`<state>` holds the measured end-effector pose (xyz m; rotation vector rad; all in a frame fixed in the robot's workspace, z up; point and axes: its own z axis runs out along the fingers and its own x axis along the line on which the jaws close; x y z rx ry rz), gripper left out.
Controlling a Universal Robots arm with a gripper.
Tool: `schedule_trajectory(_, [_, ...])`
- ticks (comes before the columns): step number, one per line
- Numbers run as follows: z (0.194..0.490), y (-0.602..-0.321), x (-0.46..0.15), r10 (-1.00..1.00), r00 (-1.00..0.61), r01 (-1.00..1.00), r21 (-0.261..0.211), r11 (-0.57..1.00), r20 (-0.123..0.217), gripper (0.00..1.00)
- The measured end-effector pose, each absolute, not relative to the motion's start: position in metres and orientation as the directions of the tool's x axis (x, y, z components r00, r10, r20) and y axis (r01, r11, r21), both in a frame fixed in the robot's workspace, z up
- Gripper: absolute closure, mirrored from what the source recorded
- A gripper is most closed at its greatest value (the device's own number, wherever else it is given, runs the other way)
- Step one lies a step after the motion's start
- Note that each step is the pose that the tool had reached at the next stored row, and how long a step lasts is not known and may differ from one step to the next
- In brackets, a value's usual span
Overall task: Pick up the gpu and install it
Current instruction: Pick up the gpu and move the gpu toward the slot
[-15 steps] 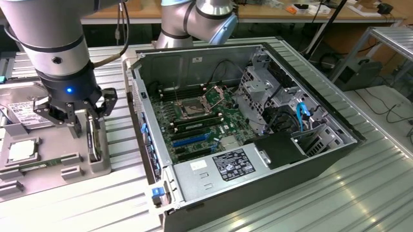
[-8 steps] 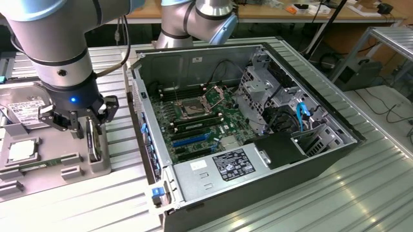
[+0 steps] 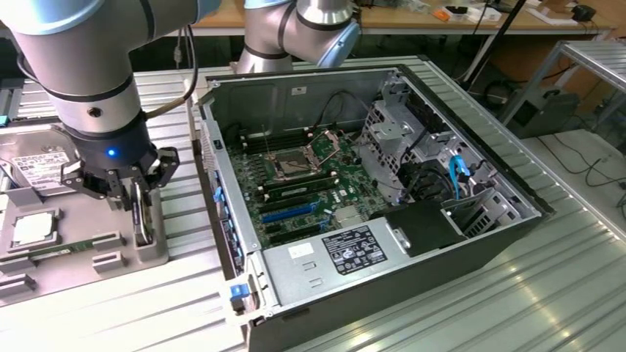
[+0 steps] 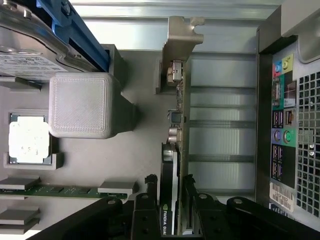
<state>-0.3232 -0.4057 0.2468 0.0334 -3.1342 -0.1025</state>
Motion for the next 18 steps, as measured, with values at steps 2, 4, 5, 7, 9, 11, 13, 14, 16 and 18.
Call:
schedule_trajectory(2, [0.2463, -0.4057, -0.3232, -0.021, -1.000, -0.021, 0.065, 0.998, 0.005, 0.67])
schedule_trajectory(4, [0.2462, -0.4057, -0.3232, -0.021, -1.000, -0.021, 0.065, 0.998, 0.005, 0.68])
schedule_trajectory(5, [0.2461, -0.4058, -0.3232, -0.021, -1.000, -0.021, 0.065, 0.998, 0.005, 0.73])
schedule_trajectory(7, [0.2461, -0.4058, -0.3232, -0.021, -1.000, -0.021, 0.065, 0.998, 0.005, 0.73])
schedule_trajectory(9, [0.2461, -0.4058, -0.3232, -0.021, -1.000, -0.021, 0.065, 0.998, 0.005, 0.73])
schedule_trajectory(11, [0.2461, -0.4057, -0.3232, -0.021, -1.000, -0.021, 0.065, 0.998, 0.005, 0.73])
schedule_trajectory(13, [0.2461, -0.4057, -0.3232, -0.021, -1.000, -0.021, 0.065, 0.998, 0.005, 0.73])
schedule_trajectory(14, [0.2461, -0.4057, -0.3232, -0.021, -1.000, -0.021, 0.065, 0.998, 0.005, 0.73])
schedule_trajectory(16, [0.2461, -0.4057, -0.3232, -0.021, -1.000, -0.021, 0.065, 0.998, 0.005, 0.73])
schedule_trajectory(18, [0.2463, -0.4057, -0.3231, -0.021, -1.000, -0.021, 0.066, 0.998, 0.005, 0.73])
